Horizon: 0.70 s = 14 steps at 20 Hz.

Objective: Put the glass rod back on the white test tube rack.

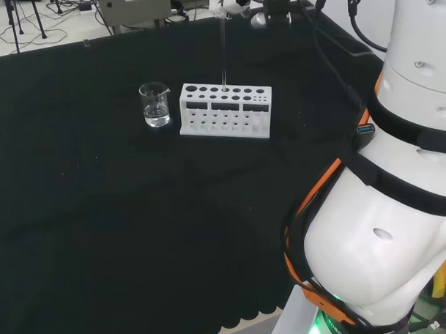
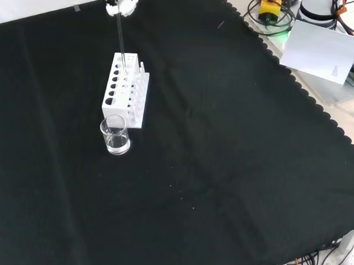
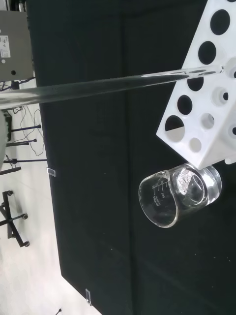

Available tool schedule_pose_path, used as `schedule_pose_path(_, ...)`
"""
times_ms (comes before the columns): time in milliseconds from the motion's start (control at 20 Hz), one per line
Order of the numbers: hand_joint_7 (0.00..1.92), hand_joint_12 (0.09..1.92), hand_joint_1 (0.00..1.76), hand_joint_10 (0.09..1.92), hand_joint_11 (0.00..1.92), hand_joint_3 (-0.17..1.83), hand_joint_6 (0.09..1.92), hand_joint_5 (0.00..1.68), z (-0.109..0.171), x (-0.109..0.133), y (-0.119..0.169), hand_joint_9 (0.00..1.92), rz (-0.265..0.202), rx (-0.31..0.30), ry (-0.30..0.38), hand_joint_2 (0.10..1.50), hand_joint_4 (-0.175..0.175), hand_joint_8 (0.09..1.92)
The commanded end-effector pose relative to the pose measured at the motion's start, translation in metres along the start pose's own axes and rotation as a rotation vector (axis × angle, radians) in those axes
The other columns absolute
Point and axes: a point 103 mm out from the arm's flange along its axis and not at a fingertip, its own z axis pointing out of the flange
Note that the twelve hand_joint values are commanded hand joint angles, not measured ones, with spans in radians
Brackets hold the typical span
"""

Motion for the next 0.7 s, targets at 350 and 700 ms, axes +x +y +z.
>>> schedule_pose_path(350,1.15,0.74,1.30,0.67,1.22,-0.17,0.30,1.22,0.0082,0.0012,0.0015,1.76,0.003,0.014,-0.002,1.12,-0.175,1.07)
schedule_pose_path(700,1.15,0.74,1.30,0.67,1.22,-0.17,0.30,1.22,0.0134,-0.0013,0.0028,1.76,0.011,0.020,0.012,1.12,-0.175,1.07)
